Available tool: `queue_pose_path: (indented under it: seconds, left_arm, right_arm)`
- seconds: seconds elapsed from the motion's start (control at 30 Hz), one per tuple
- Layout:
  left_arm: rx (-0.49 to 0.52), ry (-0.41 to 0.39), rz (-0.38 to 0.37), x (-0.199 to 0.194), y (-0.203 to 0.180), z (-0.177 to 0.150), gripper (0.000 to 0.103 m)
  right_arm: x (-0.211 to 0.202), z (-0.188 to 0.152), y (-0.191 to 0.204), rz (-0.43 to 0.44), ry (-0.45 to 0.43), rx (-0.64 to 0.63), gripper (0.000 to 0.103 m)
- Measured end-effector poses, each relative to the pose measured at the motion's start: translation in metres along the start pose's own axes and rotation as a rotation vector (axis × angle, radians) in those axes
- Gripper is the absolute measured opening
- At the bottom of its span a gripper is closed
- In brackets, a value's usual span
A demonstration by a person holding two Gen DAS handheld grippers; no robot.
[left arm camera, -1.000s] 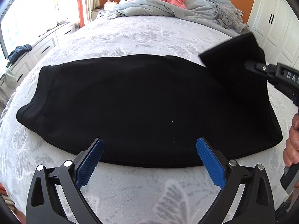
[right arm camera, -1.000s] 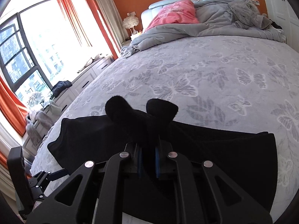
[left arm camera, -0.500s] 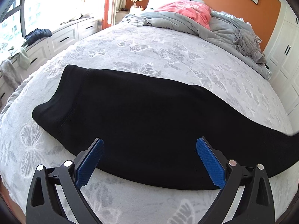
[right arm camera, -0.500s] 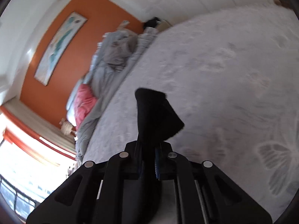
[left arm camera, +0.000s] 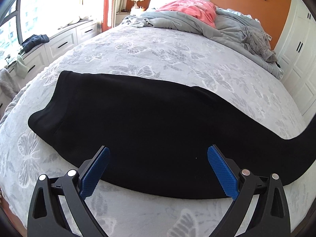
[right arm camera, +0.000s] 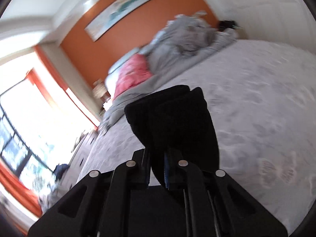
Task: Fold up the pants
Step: 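Fold the lifted pants end over onto the pants with the right gripper, then open the right gripper and release the folded end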
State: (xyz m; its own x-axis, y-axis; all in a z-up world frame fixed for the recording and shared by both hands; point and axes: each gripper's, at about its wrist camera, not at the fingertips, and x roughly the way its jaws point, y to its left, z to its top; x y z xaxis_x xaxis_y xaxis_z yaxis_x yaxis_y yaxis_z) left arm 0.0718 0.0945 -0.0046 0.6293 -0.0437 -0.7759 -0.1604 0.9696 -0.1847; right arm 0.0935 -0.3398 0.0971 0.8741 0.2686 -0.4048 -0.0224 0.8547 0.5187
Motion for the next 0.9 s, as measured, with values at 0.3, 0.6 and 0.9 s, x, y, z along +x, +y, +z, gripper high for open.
queue_pose_path:
  seconds: [0.3,0.6,0.9]
  left_arm:
    - [-0.130,-0.011,-0.033,-0.020,0.047,0.010,0.098]
    - [-0.195,0.022,-0.120,-0.018,0.056,0.013,0.098]
    - [-0.212,0.032,-0.151,-0.009,0.038,0.008,0.098]
  right_arm:
    - [0.129,-0.177,0.167,0.048,0.449,-0.504,0.062]
    - [0.038,-0.106,-0.037,-0.285,0.361,0.044,0.092]
    - [0.081,-0.189,-0.085,-0.024,0.446,0.473,0.092]
